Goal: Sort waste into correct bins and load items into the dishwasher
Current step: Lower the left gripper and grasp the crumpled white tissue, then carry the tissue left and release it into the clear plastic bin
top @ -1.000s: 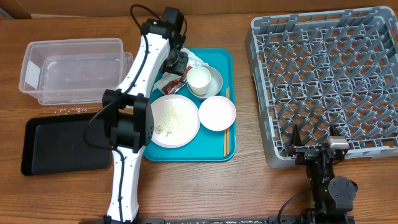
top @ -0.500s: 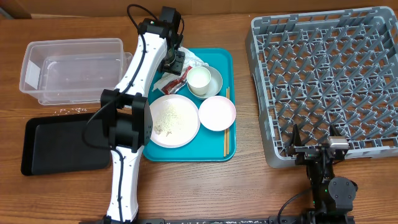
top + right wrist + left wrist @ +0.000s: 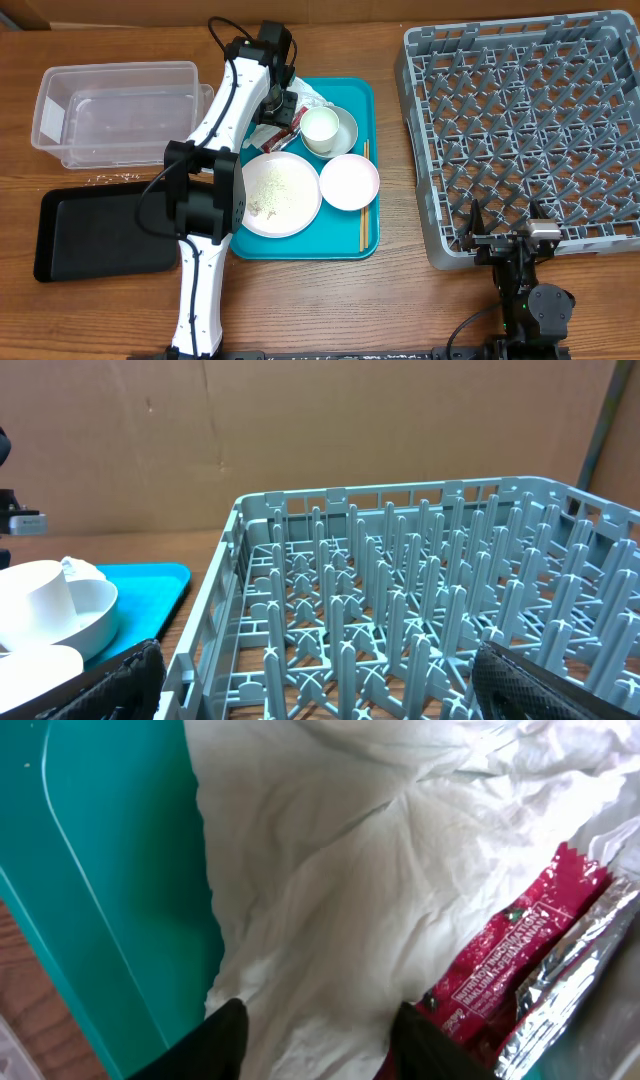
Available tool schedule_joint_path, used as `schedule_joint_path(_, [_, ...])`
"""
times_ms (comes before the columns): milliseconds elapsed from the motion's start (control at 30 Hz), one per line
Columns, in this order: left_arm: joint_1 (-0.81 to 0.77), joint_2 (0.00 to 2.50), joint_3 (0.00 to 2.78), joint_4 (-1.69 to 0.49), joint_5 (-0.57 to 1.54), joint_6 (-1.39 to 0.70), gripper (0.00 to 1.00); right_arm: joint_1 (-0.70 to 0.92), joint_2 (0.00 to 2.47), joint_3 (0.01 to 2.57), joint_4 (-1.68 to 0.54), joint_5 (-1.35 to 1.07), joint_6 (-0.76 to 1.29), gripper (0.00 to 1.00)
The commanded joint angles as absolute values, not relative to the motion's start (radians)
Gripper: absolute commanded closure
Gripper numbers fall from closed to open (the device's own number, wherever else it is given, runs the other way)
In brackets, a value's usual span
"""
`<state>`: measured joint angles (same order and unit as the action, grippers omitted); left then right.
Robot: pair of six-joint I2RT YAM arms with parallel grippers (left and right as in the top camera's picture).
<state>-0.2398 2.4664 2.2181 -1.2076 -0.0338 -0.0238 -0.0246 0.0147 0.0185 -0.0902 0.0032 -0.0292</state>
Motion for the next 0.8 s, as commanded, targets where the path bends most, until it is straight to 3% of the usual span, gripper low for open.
schedule_joint_path(0, [-0.236, 2.485, 2.211, -1.203, -0.033, -0.023, 0.57, -0.028, 0.003, 0.008, -0.084, -0.002, -0.027, 0.0])
schedule_joint_path(267, [-0.236, 2.485, 2.266, -1.251, -0.033, -0.03, 0.96, -0.028, 0.003, 0.008, -0.084, -0.002, -0.027, 0.0])
schedule_joint_path(767, [-0.236, 2.485, 2.545, -1.389, 0.035, -0.113, 0.96, -0.028, 0.003, 0.008, -0.084, -0.002, -0.027, 0.0])
